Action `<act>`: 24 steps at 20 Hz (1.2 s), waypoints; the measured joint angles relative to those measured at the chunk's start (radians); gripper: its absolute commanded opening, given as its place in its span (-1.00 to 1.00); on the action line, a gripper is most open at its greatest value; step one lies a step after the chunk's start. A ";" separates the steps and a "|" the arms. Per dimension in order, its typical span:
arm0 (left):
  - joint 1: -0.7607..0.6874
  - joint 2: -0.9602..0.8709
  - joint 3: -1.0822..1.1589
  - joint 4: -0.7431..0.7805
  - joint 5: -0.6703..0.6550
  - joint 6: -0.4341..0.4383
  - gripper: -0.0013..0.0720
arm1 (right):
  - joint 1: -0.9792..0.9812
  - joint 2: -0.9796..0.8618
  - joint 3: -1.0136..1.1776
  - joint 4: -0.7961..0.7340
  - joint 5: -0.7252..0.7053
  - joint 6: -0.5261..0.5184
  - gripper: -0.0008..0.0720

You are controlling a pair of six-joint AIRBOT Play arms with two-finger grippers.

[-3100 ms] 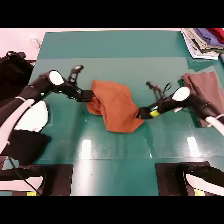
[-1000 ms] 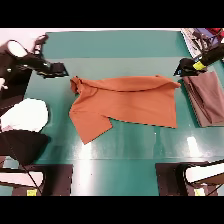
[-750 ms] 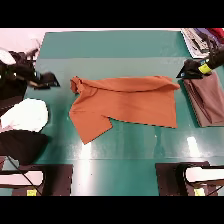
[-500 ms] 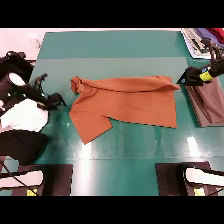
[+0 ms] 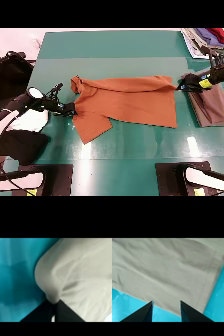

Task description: Fold the shirts.

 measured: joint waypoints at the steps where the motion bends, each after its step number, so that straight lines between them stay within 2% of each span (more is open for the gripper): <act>1: -0.003 0.003 0.015 0.000 -0.010 -0.001 -0.90 | -0.018 0.003 -0.015 0.000 0.009 0.000 0.05; 5: -0.013 0.045 0.077 0.000 -0.044 -0.003 -0.90 | -0.146 0.045 -0.172 -0.003 0.012 0.000 0.11; 6: -0.014 0.060 0.087 0.000 -0.047 -0.003 -0.90 | -0.193 0.058 -0.231 -0.004 -0.002 0.000 0.32; 7: -0.014 0.074 0.095 0.000 -0.047 -0.003 -0.89 | -0.240 0.066 -0.289 -0.004 -0.014 0.000 0.43; 12: -0.016 0.109 0.114 0.000 -0.055 -0.004 -0.89 | -0.415 0.084 -0.581 0.052 -0.111 -0.004 0.38; 13: -0.016 0.112 0.116 0.001 -0.056 -0.004 -0.89 | -0.427 0.085 -0.623 0.074 -0.135 -0.014 0.27; 20: -0.017 0.118 0.118 -0.002 -0.060 -0.006 -0.90 | -0.316 0.090 -0.760 0.236 -0.298 -0.043 0.20; 21: -0.017 0.118 0.118 -0.002 -0.060 -0.006 -0.90 | -0.288 0.090 -0.766 0.245 -0.322 -0.045 -0.10; 23: -0.016 0.119 0.119 -0.002 -0.062 -0.006 -0.90 | -0.241 0.089 -0.773 0.249 -0.357 -0.047 -0.89; 24: -0.017 0.124 0.120 -0.002 -0.061 -0.006 -0.90 | -0.218 0.088 -0.774 0.249 -0.365 -0.053 -0.93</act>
